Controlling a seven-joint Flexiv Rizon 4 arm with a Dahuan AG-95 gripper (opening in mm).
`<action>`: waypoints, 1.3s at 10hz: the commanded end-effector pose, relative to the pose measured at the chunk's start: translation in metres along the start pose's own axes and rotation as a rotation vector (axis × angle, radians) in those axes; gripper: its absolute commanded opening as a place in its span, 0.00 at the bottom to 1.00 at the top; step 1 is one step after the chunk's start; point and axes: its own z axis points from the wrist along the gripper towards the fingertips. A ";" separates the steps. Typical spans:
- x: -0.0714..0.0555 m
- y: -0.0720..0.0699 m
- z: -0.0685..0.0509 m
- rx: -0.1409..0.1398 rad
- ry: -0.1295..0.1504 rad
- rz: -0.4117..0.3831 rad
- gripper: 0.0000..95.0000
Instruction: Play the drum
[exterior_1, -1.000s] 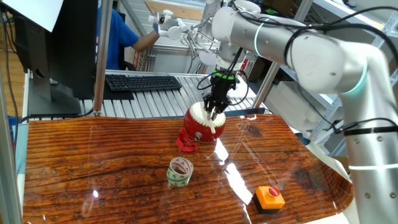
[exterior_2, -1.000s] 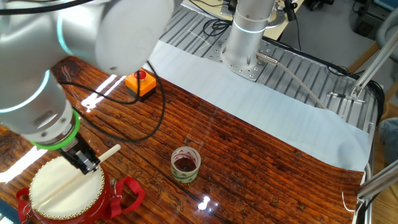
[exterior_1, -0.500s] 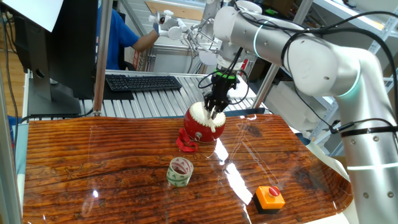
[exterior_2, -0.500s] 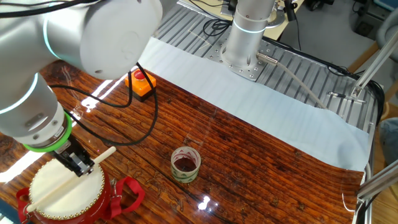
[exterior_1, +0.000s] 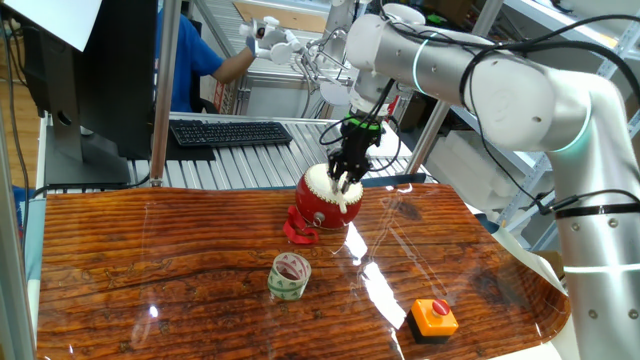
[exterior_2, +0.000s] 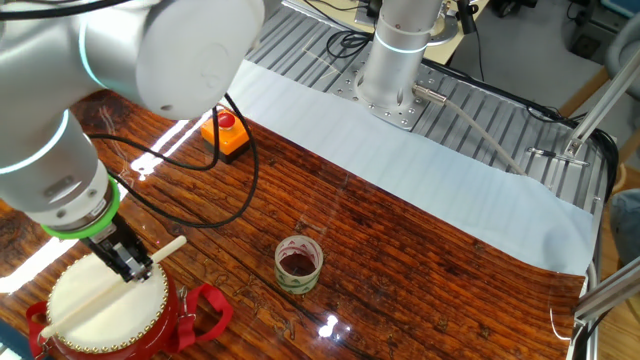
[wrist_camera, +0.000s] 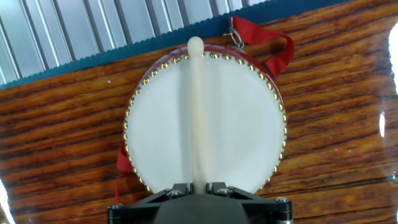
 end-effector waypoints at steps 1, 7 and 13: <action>-0.003 0.000 -0.008 -0.009 0.031 -0.006 0.80; 0.060 0.002 -0.058 0.074 0.061 -0.124 0.00; 0.149 -0.013 -0.077 0.111 0.051 -0.166 0.00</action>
